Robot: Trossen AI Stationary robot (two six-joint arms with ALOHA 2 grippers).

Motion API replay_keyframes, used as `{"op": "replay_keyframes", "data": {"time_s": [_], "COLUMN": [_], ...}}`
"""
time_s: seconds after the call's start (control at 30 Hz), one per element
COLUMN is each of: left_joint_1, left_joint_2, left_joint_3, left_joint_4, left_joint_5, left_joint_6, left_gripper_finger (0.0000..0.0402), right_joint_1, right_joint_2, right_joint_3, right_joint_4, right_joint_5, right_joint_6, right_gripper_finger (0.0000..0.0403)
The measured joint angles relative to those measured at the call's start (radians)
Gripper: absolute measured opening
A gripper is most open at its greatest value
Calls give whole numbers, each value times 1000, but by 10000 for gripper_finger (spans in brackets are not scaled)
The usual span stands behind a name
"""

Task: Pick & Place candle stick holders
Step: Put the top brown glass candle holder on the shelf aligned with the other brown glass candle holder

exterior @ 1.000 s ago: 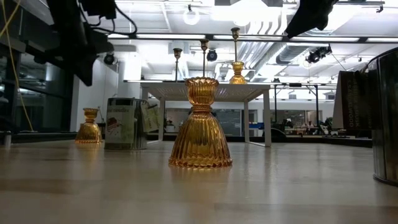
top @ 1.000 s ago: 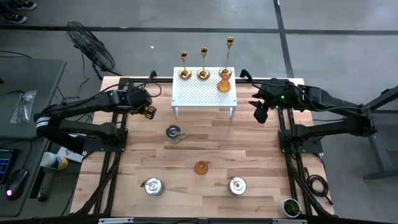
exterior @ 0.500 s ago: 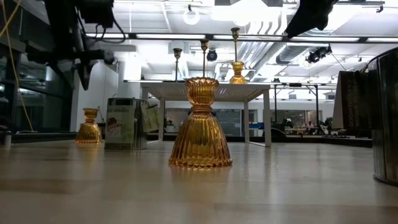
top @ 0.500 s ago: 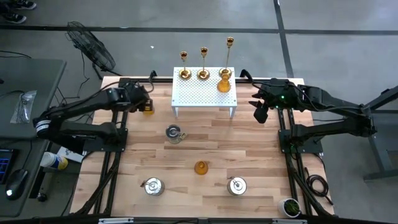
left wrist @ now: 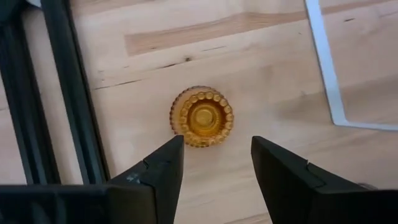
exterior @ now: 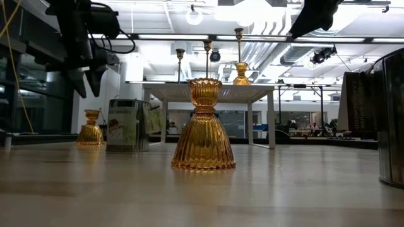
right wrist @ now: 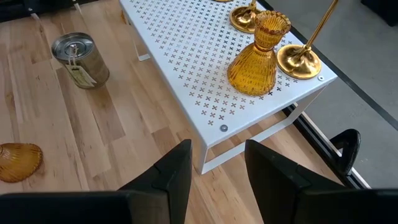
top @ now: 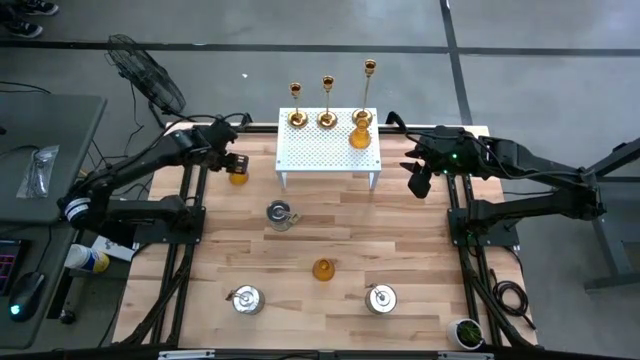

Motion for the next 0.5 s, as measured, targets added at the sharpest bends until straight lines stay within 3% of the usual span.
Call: {"op": "replay_keyframes", "data": {"time_s": [0.2,0.5], "left_joint_1": [-39,-292], "left_joint_2": [-2,-142], "left_joint_3": [-2,-144], "left_joint_4": [-30,8], "left_joint_5": [-59,-249], "left_joint_6": [-2,-227], "left_gripper_finger": [184,184], "right_joint_1": [0,0], "right_joint_2": [0,0], "right_joint_3": [0,0], "right_joint_4": [0,-1], "right_joint_5": [0,0], "right_joint_6": [22,21], "right_gripper_finger": [140,140]}}
